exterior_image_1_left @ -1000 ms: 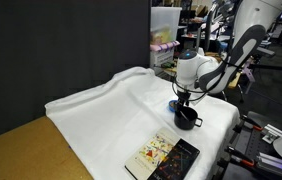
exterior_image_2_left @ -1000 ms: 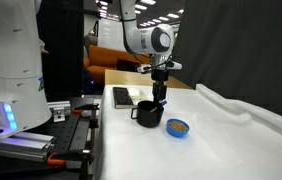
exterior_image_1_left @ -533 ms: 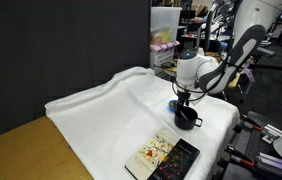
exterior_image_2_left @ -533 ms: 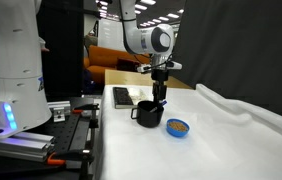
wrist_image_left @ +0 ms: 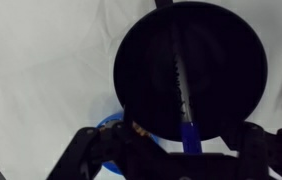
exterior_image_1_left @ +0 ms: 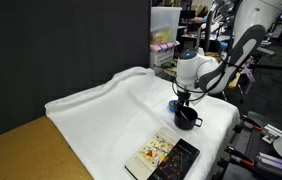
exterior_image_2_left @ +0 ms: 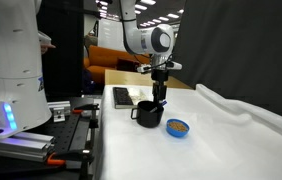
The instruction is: Put the pen into the black cup.
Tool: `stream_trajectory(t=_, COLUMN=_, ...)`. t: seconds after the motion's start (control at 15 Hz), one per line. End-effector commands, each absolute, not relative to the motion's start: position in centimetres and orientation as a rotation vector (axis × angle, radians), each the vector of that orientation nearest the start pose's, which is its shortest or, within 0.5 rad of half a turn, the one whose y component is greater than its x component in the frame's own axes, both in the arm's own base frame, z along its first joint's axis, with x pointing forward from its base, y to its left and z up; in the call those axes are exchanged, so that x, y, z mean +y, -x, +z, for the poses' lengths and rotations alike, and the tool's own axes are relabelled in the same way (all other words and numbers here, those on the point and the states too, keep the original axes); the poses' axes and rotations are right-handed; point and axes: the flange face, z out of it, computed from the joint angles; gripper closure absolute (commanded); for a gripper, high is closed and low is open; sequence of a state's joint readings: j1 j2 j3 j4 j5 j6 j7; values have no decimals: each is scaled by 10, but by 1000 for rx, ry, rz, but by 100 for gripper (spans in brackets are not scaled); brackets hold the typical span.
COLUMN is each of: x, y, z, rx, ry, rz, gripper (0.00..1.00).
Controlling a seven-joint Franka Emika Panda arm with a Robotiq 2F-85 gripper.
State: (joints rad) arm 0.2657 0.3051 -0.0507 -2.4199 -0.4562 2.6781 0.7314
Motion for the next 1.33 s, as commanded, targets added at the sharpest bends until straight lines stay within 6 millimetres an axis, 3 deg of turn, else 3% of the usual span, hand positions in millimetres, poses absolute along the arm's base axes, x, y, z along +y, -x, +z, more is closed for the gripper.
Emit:
stream_trajectory(t=0.0, x=115, y=-471, z=180, rx=167, ry=3343, rz=-86, gripper=18)
stream_trajectory(t=0.13, x=115, y=-471, z=180, rx=167, ry=3343, rz=-86, gripper=18)
stream_trajectory(t=0.2, x=115, y=-471, z=180, rx=167, ry=3343, rz=-86, gripper=4)
stream_trajectory(t=0.33, x=116, y=-472, z=183, rx=167, ry=3349, rz=-91, gripper=0)
stream_trajectory(t=0.8, x=127, y=-489, z=227, rx=148, ry=3331, rz=-244, gripper=0)
stream_trajectory(t=1.27, x=137, y=-486, z=255, rx=116, ry=3308, rz=-324, gripper=0)
